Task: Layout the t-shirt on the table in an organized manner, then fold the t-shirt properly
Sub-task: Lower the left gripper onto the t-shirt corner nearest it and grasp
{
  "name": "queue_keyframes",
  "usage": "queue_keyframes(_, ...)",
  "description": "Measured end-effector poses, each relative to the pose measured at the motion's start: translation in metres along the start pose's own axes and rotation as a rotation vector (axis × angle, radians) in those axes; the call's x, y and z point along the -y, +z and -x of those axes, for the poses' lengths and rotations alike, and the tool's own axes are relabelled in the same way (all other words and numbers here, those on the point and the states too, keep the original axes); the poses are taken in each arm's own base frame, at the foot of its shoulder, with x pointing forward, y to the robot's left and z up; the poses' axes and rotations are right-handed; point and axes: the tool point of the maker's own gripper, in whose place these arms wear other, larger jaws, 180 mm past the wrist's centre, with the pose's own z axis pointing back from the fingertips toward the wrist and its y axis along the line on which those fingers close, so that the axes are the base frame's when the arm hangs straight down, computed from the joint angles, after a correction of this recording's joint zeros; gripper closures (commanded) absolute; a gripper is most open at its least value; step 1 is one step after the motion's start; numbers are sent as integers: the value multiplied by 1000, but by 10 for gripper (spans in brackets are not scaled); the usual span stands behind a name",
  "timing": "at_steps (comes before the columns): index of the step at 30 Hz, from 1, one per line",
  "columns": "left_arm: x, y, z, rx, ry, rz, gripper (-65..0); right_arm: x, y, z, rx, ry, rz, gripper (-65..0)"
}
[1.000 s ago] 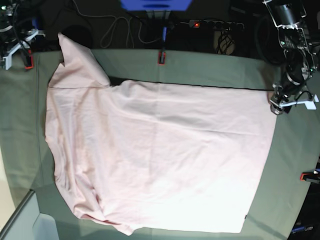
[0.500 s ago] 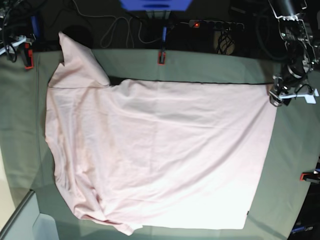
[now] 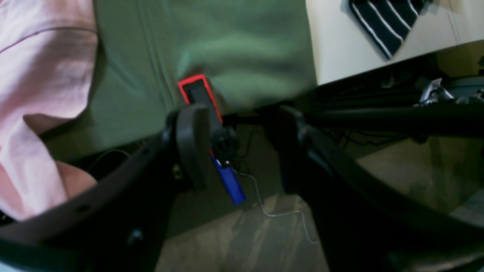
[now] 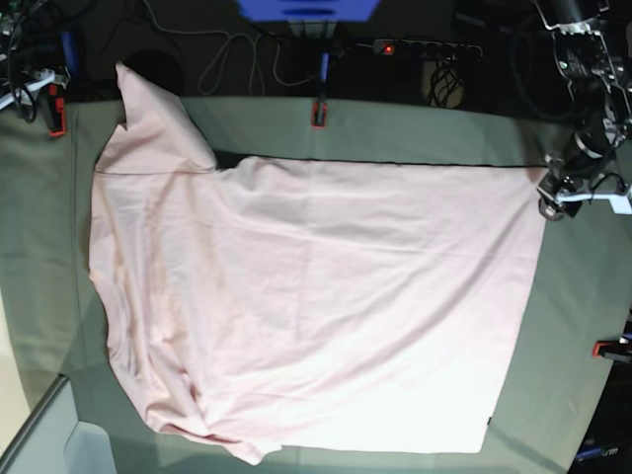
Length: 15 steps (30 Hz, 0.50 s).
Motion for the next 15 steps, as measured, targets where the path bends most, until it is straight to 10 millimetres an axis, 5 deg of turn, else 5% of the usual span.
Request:
queue_keyframes(9,-26,-13,25,-61,51,-50,-390,-2,-2,-7,18,-10,-3,-291)
queue_keyframes(15,-9,-24,32,-71,-16,-24,-375,-4,-4,-12,31,-16,-5,-291)
